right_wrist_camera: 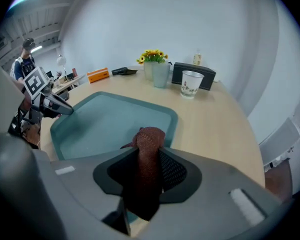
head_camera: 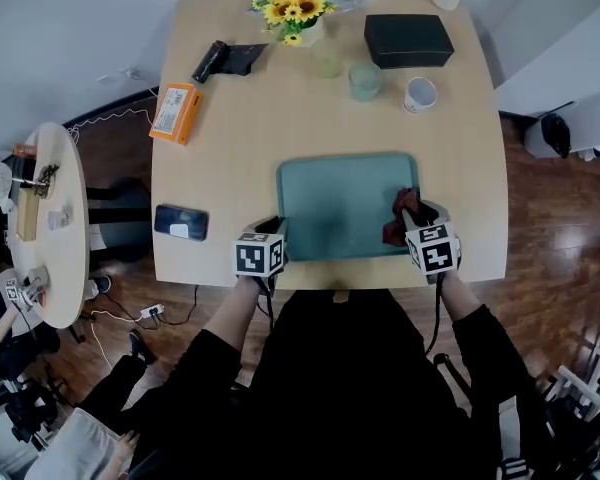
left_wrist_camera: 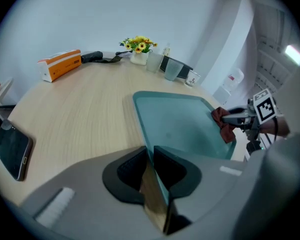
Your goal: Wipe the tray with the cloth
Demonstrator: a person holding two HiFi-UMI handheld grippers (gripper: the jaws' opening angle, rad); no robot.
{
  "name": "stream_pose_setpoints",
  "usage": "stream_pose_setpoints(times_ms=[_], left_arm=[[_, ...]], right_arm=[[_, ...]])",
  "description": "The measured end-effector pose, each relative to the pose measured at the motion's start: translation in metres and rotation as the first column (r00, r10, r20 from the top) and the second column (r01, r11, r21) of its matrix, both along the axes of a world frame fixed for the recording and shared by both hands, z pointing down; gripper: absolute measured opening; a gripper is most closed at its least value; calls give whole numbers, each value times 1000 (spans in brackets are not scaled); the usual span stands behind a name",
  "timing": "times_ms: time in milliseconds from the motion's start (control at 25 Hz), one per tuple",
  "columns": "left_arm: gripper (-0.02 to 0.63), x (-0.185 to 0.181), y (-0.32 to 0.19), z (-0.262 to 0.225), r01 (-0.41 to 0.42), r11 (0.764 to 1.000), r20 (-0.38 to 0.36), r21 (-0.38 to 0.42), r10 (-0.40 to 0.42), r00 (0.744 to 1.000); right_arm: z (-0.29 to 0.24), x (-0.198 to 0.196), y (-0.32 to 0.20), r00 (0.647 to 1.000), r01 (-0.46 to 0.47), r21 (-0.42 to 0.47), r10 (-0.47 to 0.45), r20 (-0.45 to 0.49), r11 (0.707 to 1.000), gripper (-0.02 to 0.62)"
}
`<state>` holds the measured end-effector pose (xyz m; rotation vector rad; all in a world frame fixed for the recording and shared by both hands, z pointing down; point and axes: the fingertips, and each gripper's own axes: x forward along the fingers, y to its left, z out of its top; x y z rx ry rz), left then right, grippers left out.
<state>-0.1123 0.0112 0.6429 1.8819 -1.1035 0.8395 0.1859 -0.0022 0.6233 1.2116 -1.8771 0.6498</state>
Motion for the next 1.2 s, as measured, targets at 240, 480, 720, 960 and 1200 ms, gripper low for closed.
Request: stream_pose_setpoints(times_ms=[240, 480, 720, 960, 1200], left_arm=[[37, 0, 2, -2, 6, 1000, 21, -6, -6, 1000], [91, -10, 33, -15, -16, 999, 11, -33, 17, 1000], [23, -2, 63, -4, -61, 991, -61, -121, 53, 997], [20, -1, 62, -5, -40, 990, -122, -137, 23, 992], [20, 1, 63, -5, -18, 991, -173, -136, -6, 985]], right_arm=[[-1, 8, 0, 999, -6, 13, 7, -51, 1000, 117], [0, 9, -4, 998, -57, 7, 58, -28, 998, 117], [0, -3, -5, 996, -74, 19, 75, -52, 997, 117], [-2, -74, 4, 999, -16, -12, 16, 36, 1000, 117], [-5, -189, 29, 977, 180, -2, -179, 115, 984, 117]])
